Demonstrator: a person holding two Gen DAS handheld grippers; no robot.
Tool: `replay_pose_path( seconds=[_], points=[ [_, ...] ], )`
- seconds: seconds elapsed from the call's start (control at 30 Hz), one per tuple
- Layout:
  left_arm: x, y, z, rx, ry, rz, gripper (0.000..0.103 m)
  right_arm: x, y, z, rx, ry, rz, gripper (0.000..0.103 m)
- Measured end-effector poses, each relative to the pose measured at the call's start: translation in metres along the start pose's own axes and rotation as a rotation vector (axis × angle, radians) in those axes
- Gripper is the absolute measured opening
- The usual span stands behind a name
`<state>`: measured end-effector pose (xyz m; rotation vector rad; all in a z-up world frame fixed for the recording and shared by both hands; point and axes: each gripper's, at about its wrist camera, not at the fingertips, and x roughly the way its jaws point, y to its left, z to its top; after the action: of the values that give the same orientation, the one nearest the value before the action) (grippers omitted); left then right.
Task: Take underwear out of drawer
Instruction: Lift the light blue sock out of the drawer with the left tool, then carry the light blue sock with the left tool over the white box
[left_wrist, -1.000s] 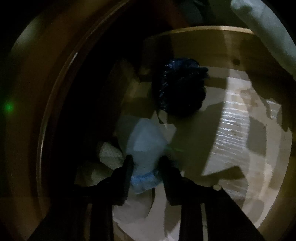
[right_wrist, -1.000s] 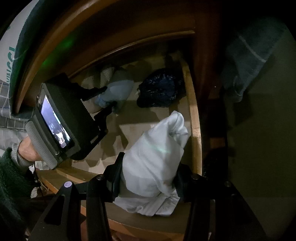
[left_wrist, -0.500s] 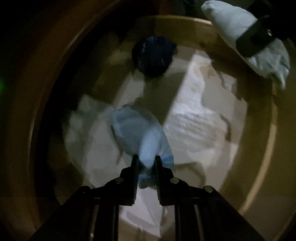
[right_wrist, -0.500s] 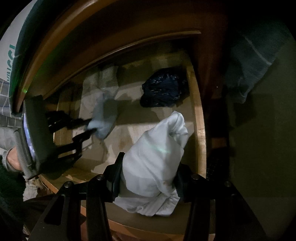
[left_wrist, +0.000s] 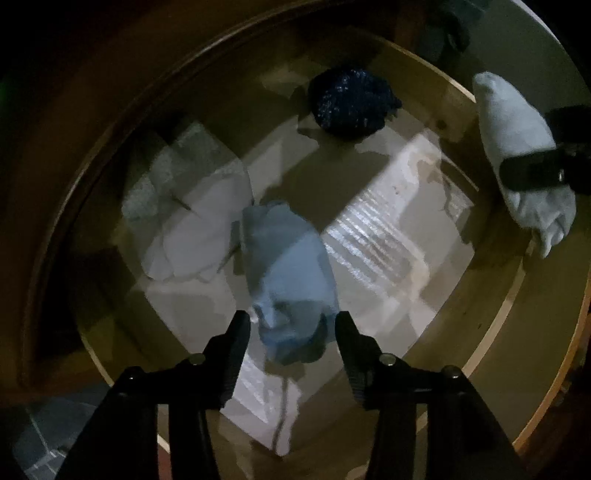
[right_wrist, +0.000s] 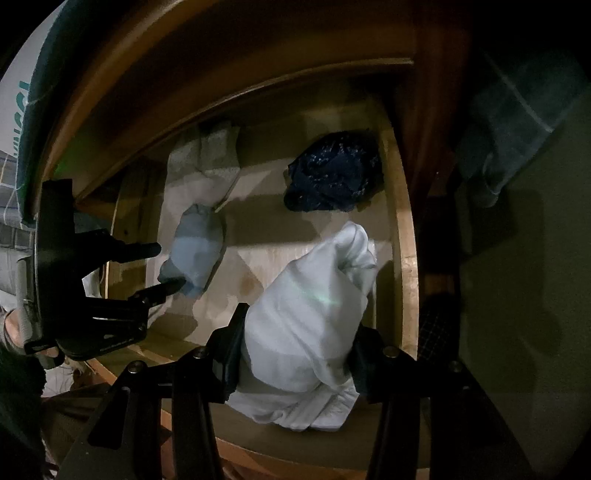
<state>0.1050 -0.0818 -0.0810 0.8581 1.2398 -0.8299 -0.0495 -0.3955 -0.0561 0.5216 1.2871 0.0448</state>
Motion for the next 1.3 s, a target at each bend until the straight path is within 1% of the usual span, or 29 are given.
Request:
replay_pose_path(
  seconds=[0.07, 0.13, 0.2, 0.33, 0.37, 0.43, 0.5, 0.53, 0.57, 0.6, 0.7, 0.73, 0.87, 1.03, 1.2, 1.27, 1.3],
  points=[
    [0.000, -0.008, 0.005, -0.005, 0.009, 0.008, 0.054, 0.002, 0.002, 0.000, -0.005, 0.003, -0.003, 0.046],
    [0.002, -0.011, 0.007, -0.007, 0.018, 0.000, 0.055, 0.002, 0.003, 0.001, -0.006, 0.003, 0.000, 0.046],
    [0.009, -0.013, 0.010, -0.005, 0.033, 0.008, 0.055, 0.003, 0.003, 0.001, -0.006, 0.005, 0.001, 0.046],
    [0.020, -0.009, 0.020, -0.012, 0.041, 0.084, 0.055, 0.005, 0.004, 0.001, -0.011, 0.011, -0.005, 0.046],
    [0.023, -0.008, 0.023, -0.017, 0.044, 0.088, 0.055, 0.005, 0.004, 0.001, -0.010, 0.014, -0.006, 0.046],
    [0.027, -0.006, 0.026, -0.025, 0.075, 0.081, 0.055, 0.007, 0.005, 0.001, -0.016, 0.015, -0.008, 0.046],
    [0.030, -0.006, 0.028, -0.022, 0.083, 0.067, 0.055, 0.009, 0.006, 0.001, -0.021, 0.020, -0.011, 0.046],
    [0.029, -0.007, 0.028, -0.014, 0.085, 0.071, 0.054, 0.009, 0.006, 0.001, -0.024, 0.021, -0.012, 0.046],
    [0.038, -0.015, 0.037, -0.006, 0.083, 0.076, 0.047, 0.009, 0.007, 0.001, -0.030, 0.021, -0.014, 0.046],
    [0.037, -0.015, 0.037, -0.002, 0.084, 0.076, 0.040, 0.009, 0.008, 0.000, -0.034, 0.020, -0.016, 0.046],
    [0.031, -0.014, 0.036, -0.035, 0.083, 0.062, 0.035, 0.009, 0.010, -0.001, -0.048, 0.016, -0.021, 0.046],
    [0.031, -0.014, 0.035, -0.042, 0.084, 0.059, 0.034, 0.009, 0.010, -0.001, -0.052, 0.015, -0.022, 0.046],
    [0.017, -0.007, 0.029, -0.032, 0.068, 0.063, 0.034, 0.010, 0.010, -0.001, -0.049, 0.009, -0.022, 0.044],
    [-0.001, -0.019, 0.027, -0.009, 0.039, 0.058, 0.034, 0.009, 0.011, 0.001, -0.038, -0.019, -0.023, 0.043],
    [-0.029, -0.030, 0.022, -0.009, -0.020, 0.075, 0.034, 0.009, 0.010, 0.001, -0.025, -0.031, -0.021, 0.043],
    [-0.025, -0.029, 0.004, -0.027, -0.055, 0.084, 0.034, 0.007, 0.010, 0.002, -0.026, -0.041, -0.023, 0.043],
    [-0.031, -0.028, 0.001, -0.040, -0.074, 0.085, 0.034, 0.006, 0.011, 0.002, -0.029, -0.051, -0.032, 0.043]
  ],
)
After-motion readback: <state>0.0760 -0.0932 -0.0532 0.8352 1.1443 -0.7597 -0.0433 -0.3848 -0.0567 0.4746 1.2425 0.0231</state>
